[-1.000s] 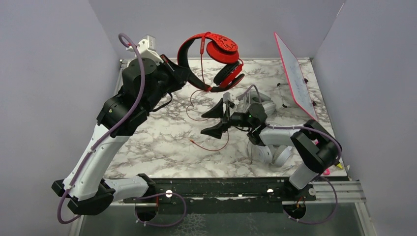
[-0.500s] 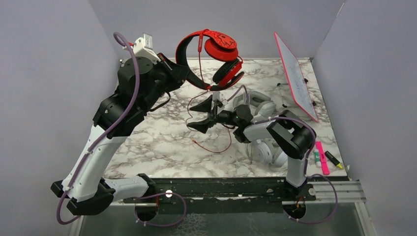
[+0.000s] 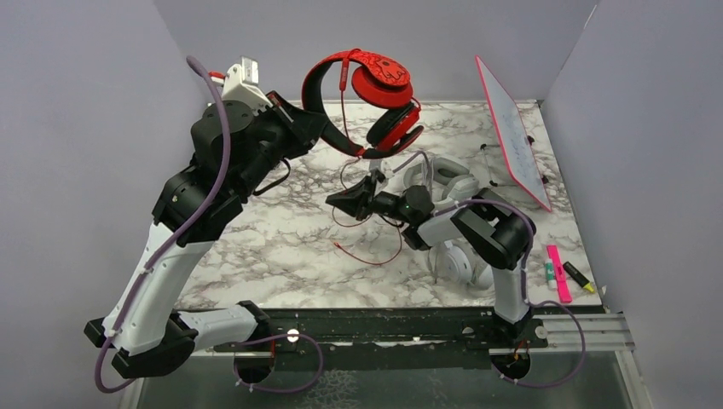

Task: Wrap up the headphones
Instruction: Wrap the headphones cable around the headphones.

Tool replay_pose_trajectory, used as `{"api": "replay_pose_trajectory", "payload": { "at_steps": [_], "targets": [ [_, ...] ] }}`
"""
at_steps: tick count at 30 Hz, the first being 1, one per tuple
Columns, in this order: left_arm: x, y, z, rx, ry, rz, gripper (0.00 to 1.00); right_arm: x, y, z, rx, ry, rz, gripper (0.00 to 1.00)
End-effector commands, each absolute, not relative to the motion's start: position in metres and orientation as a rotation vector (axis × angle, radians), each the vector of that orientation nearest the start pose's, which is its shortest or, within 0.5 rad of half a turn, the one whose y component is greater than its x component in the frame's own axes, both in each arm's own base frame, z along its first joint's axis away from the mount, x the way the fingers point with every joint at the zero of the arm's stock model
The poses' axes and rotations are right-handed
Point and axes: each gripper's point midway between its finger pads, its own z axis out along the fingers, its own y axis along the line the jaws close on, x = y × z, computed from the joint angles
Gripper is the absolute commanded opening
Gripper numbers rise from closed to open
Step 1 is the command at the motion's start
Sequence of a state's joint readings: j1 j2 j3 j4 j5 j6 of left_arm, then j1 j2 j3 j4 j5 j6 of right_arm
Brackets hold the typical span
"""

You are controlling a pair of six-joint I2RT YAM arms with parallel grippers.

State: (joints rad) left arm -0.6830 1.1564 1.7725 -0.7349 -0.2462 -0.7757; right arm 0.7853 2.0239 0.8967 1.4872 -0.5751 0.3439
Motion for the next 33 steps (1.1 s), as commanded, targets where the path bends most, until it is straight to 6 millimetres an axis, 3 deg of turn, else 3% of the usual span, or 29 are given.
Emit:
{"api": "replay_pose_trajectory", "payload": {
  "at_steps": [1,4,7,10,12,15,18,21,28,33],
  "targets": [
    [0.228,-0.193,0.545,-0.129,1.537,-1.045,0.00,0.312,0.385,0.201,-0.702,1.217,1.296,0.01],
    [0.210,-0.190,0.548,0.033,1.488,-1.006,0.00,0.327,0.341,0.186,-0.675,1.398,1.360,0.01],
    [0.186,-0.205,0.542,0.339,1.457,-0.988,0.00,0.344,0.319,0.176,-0.756,1.626,1.477,0.01],
    [0.177,-0.218,0.501,0.651,1.538,-0.886,0.00,0.366,0.299,0.191,-0.738,1.765,1.491,0.01],
    [0.187,-0.204,0.466,0.716,1.622,-0.721,0.00,0.382,0.283,0.205,-0.668,1.849,1.455,0.01],
    [0.219,-0.169,0.414,0.755,1.713,-0.367,0.00,0.397,0.269,0.232,-0.631,1.916,1.429,0.01],
    [0.262,-0.123,0.373,0.673,1.802,0.055,0.00,0.401,0.264,0.260,-0.619,1.972,1.381,0.01],
    [0.288,-0.103,0.358,0.572,1.812,0.278,0.00,0.398,0.267,0.296,-0.615,1.943,1.413,0.01],
    [0.330,-0.085,0.355,0.241,1.754,0.507,0.00,0.358,0.282,0.349,-0.603,1.873,1.670,0.01],
    [0.348,-0.093,0.362,-0.020,1.745,0.405,0.00,0.327,0.304,0.363,-0.545,1.882,1.763,0.02]
  ]
}}
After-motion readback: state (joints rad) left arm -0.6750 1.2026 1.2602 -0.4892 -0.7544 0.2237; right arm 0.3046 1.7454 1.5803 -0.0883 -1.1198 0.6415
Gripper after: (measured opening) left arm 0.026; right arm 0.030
